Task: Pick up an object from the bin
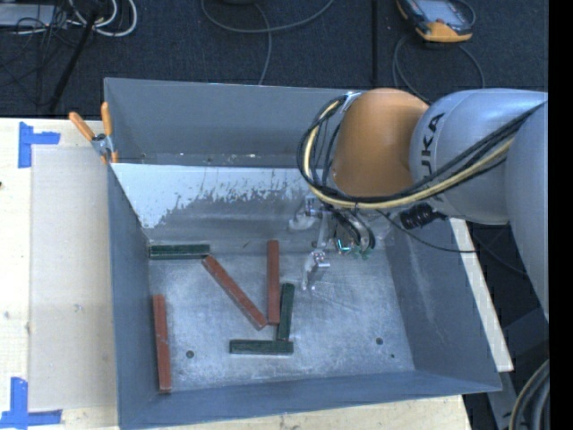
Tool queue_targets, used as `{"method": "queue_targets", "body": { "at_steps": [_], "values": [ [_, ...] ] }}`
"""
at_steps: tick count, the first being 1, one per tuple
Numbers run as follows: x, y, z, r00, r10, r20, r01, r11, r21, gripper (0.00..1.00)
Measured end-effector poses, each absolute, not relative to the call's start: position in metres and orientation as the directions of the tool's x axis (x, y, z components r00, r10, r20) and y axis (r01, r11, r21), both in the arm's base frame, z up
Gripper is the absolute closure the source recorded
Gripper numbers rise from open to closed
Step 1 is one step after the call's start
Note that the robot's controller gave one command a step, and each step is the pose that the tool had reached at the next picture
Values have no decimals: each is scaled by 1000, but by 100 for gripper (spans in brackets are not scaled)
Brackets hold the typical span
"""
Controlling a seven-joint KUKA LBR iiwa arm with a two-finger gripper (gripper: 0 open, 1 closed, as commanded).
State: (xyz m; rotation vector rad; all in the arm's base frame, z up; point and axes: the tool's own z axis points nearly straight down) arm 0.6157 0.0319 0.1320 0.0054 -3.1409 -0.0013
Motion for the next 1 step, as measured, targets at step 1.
{"method": "queue_targets", "body": {
  "at_steps": [1],
  "values": [
    [595, 33, 112, -997, -83, -8, -83, 997, -1, 0]
  ]
}}
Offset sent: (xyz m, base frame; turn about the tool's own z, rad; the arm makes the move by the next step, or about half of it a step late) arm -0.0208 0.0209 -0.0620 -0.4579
